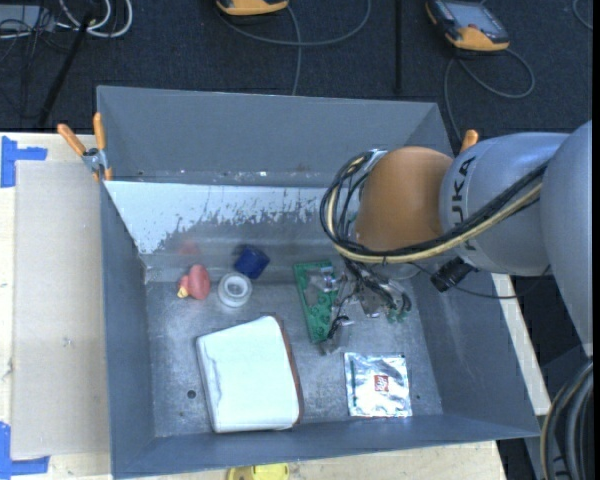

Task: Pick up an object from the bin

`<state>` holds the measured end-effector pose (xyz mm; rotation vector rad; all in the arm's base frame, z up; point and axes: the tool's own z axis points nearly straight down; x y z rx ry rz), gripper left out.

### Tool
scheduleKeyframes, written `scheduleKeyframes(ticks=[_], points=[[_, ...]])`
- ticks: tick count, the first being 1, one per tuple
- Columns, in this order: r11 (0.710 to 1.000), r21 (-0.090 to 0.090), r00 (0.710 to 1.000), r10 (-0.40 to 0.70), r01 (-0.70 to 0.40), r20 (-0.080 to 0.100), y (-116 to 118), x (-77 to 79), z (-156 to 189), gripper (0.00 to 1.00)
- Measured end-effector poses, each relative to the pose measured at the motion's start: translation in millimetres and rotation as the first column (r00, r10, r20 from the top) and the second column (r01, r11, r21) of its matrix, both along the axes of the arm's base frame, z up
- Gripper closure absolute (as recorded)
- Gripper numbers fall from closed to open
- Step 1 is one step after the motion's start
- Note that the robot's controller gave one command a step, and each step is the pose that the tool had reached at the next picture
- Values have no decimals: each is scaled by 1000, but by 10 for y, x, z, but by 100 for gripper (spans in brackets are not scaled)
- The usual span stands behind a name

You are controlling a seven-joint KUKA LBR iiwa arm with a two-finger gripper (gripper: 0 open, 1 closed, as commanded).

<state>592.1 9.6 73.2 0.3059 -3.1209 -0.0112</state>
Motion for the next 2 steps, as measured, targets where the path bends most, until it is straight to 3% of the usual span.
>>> scheduleKeyframes(ticks=[1, 2], points=[[1000, -7, 1000, 4, -4, 11, -145, -560, 979, 100], [1000, -6, 1000, -17, 17, 17, 75, -526, 2429, 100]])
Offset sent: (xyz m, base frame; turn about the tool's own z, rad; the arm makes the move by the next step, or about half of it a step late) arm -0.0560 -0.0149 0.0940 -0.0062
